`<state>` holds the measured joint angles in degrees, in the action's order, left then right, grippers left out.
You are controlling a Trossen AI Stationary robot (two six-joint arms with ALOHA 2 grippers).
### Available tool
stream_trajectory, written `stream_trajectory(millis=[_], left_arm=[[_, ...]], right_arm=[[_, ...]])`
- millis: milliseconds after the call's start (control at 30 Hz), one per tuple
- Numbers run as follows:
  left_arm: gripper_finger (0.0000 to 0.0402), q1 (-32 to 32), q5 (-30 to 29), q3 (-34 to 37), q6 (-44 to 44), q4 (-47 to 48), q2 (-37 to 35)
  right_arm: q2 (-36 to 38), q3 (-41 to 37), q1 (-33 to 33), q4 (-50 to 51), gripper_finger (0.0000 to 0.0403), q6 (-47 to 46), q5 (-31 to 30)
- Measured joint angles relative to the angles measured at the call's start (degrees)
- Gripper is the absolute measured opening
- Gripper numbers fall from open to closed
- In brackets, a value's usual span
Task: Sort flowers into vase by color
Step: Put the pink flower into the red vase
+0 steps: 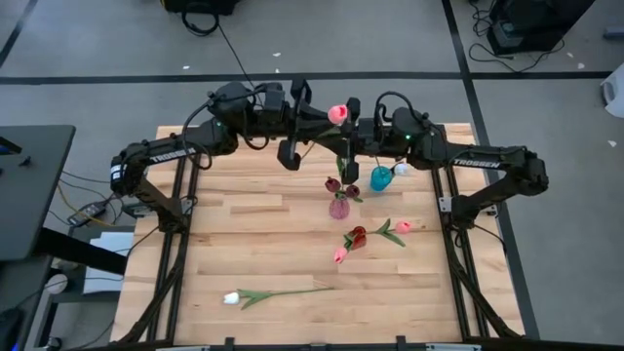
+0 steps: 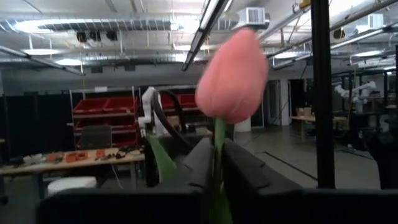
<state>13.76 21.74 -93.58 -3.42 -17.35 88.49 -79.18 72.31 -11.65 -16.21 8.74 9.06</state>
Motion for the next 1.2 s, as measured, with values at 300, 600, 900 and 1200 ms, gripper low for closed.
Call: stream_trajectory(millis=[300,600,900,1200], left_arm=[[0.0168,0.2,1.6,0.1,6.1,11.6,-3.3],[0.0182,-0.5,-4.2,0.1,16.1,34.7,-7.8],[0.0153,-3.4,-8.5,7.8,18.9,35.7,-9.4],[0.0138,-2.5,-11.6,27.1,17.0,25.2,-15.5]], right_arm=[[7.0,0.0,0.0,9.2,0.0016,0.0,-0.9],[20.1,-0.1,0.0,21.0,0.0014,-0.5,-3.4],[33.1,-8.2,0.0,23.0,0.0012,-3.5,-4.3],[38.5,-15.1,2.2,19.2,0.0014,-11.6,10.7]])
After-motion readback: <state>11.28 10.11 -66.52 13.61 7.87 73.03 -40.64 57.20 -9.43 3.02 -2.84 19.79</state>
